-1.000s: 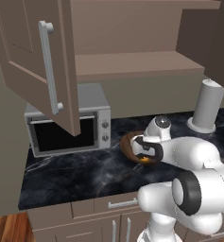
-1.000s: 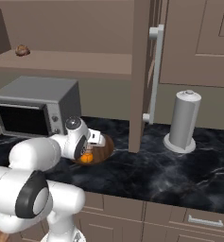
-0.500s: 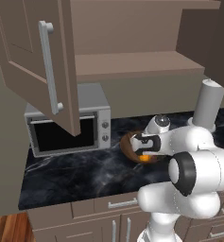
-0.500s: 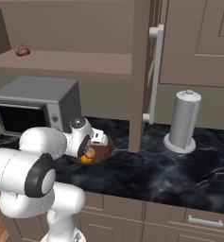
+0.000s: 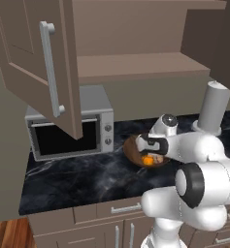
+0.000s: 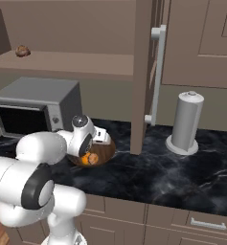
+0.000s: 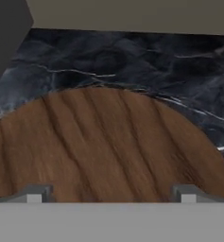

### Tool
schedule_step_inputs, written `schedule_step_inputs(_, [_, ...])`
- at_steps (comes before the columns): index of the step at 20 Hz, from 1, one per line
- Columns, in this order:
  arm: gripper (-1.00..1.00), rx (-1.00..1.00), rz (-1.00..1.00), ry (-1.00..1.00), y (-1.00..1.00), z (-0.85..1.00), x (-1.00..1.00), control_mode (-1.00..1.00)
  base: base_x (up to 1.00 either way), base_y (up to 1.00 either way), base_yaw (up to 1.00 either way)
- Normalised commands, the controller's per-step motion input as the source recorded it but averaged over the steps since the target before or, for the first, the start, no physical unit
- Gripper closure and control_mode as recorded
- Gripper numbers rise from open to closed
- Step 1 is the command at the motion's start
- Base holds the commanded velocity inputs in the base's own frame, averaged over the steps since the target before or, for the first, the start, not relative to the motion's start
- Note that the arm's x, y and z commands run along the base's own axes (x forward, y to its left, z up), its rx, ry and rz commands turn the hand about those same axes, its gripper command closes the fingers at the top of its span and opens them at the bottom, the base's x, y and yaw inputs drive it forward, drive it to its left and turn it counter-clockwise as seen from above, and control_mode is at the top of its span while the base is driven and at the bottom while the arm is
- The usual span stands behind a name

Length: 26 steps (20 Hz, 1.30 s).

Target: Open the cabinet. Pick the orange and tangerine from the cabinet and place them into the bowl. Then close the cabinet.

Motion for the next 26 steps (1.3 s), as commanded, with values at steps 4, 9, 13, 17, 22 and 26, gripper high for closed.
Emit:
schedule_step_inputs(4, [-1.0, 0.0, 0.0, 0.0, 0.0, 0.62, -0.46, -1.0, 0.0, 0.0, 0.0])
schedule_step_inputs(9, [-1.0, 0.0, 0.0, 0.0, 0.0, 0.65, -0.68, -1.0, 0.0, 0.0, 0.0])
schedule_step_inputs(13, [-1.0, -0.01, 0.0, 0.0, 0.0, 0.67, -0.73, -1.0, 0.0, 0.0, 0.0])
schedule_step_inputs(17, [-1.0, -0.03, 0.0, 0.02, 0.0, 0.58, -0.79, -1.0, 0.0, 0.0, 0.0])
schedule_step_inputs(22, [-1.0, 0.0, 0.0, 0.06, 0.0, 0.62, -0.64, -1.0, 0.0, 0.0, 0.0])
schedule_step_inputs(26, [-1.0, 0.0, 0.0, 0.07, 0.01, 0.74, -0.46, -1.0, 0.0, 0.0, 0.0])
